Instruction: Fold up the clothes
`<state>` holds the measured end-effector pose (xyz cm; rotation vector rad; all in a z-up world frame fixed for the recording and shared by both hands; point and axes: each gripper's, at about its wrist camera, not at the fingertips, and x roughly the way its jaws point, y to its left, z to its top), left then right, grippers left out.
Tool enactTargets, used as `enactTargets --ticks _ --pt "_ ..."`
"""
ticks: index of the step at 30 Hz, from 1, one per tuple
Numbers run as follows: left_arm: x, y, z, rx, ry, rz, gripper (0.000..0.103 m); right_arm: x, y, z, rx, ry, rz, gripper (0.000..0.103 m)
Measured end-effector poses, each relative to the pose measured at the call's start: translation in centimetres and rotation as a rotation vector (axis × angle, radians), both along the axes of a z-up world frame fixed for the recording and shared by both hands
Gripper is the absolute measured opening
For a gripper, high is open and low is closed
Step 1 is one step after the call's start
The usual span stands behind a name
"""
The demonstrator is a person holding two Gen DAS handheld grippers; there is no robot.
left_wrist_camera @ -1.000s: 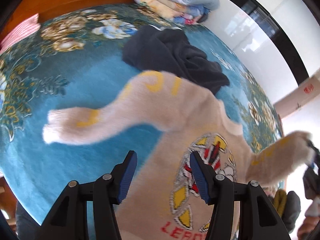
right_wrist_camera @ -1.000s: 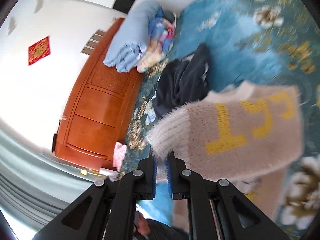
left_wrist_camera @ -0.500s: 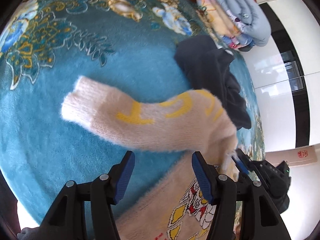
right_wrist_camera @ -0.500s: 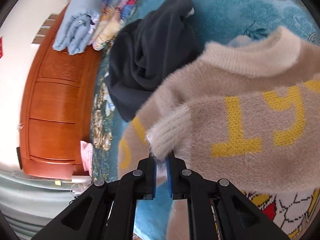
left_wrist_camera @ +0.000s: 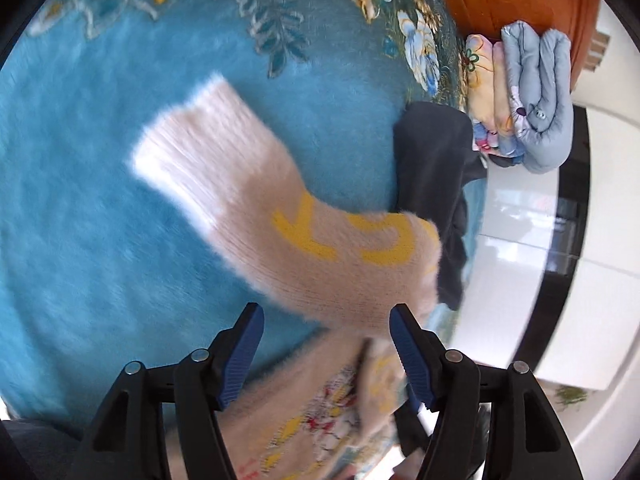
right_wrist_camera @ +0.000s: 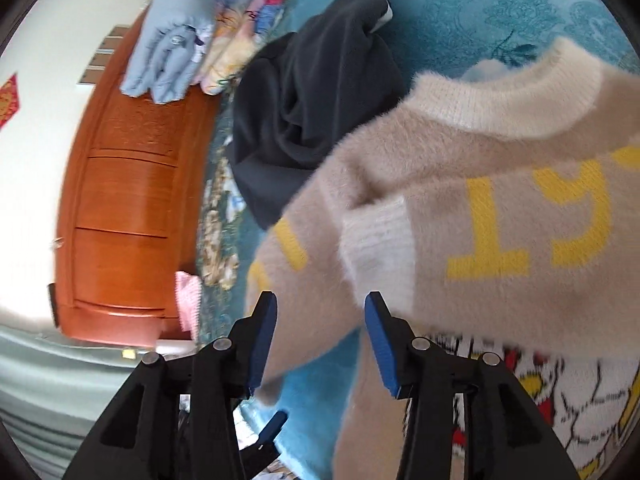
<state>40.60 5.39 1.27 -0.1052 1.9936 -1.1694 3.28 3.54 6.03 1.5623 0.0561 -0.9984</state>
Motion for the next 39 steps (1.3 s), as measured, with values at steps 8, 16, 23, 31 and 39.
enactTargets --ticks 8,16,23,31,39 --pt "0.0 -0.3 -2.0 0.066 0.054 0.229 0.067 -3.5 7.4 2.0 -0.059 -0.022 -0.046 0.047" --pt "-5.8 -2.6 2.5 -0.109 -0.260 0.040 0.022 -6.7 14.9 2.1 -0.048 0.053 -0.078 0.047" --pt "-18.0 -2.5 8.5 -0.444 -0.542 -0.363 0.021 -9.0 19.8 1.4 -0.026 0.071 -0.159 0.047" --pt "-31.2 -0.4 11.0 -0.685 -0.768 -0.790 0.022 -12.8 25.0 1.8 -0.021 0.106 -0.276 0.047" --pt "-35.6 1.0 8.0 -0.667 -0.826 -1.003 0.037 -14.4 27.7 1.0 -0.001 0.113 -0.330 0.047"
